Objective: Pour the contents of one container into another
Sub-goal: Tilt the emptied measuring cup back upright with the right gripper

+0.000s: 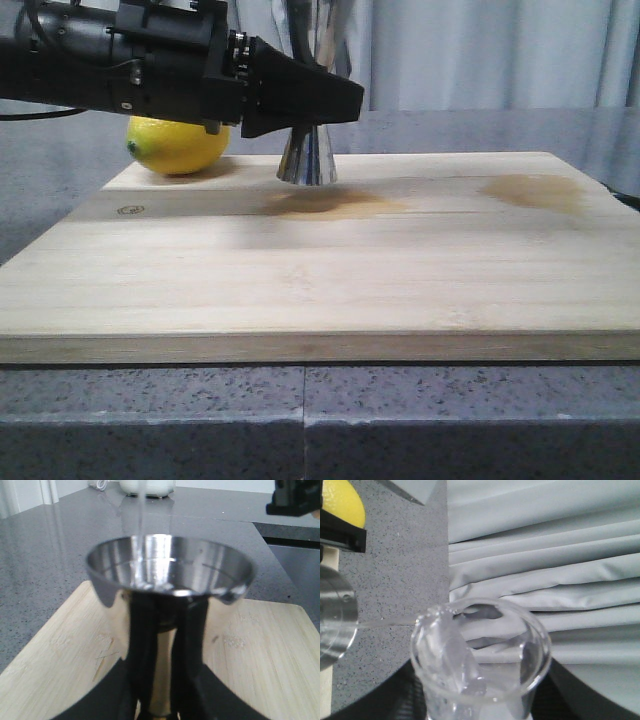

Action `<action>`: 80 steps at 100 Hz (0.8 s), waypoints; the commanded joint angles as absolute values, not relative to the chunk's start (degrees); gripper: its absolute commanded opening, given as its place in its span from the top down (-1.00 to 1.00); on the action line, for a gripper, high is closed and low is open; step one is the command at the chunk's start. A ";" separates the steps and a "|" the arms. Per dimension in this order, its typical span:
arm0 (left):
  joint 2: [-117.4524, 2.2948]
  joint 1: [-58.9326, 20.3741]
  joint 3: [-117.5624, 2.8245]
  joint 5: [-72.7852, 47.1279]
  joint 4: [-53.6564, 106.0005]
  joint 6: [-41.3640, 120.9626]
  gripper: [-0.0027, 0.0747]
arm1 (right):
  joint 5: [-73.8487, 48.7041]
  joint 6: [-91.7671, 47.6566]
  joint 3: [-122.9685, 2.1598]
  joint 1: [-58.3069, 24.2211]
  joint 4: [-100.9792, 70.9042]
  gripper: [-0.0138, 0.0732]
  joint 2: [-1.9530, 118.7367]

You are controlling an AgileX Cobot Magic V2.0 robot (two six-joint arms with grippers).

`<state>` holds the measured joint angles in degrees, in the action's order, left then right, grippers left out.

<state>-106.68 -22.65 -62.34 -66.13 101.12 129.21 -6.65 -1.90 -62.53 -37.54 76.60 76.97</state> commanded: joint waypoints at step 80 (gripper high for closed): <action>-103.58 -23.15 -63.98 -72.11 106.08 129.19 0.77 | -5.66 -1.97 -64.66 -37.44 79.21 -0.09 75.46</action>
<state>-106.68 -22.65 -62.34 -66.13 101.12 129.21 -6.53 -1.90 -62.53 -37.54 78.26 76.97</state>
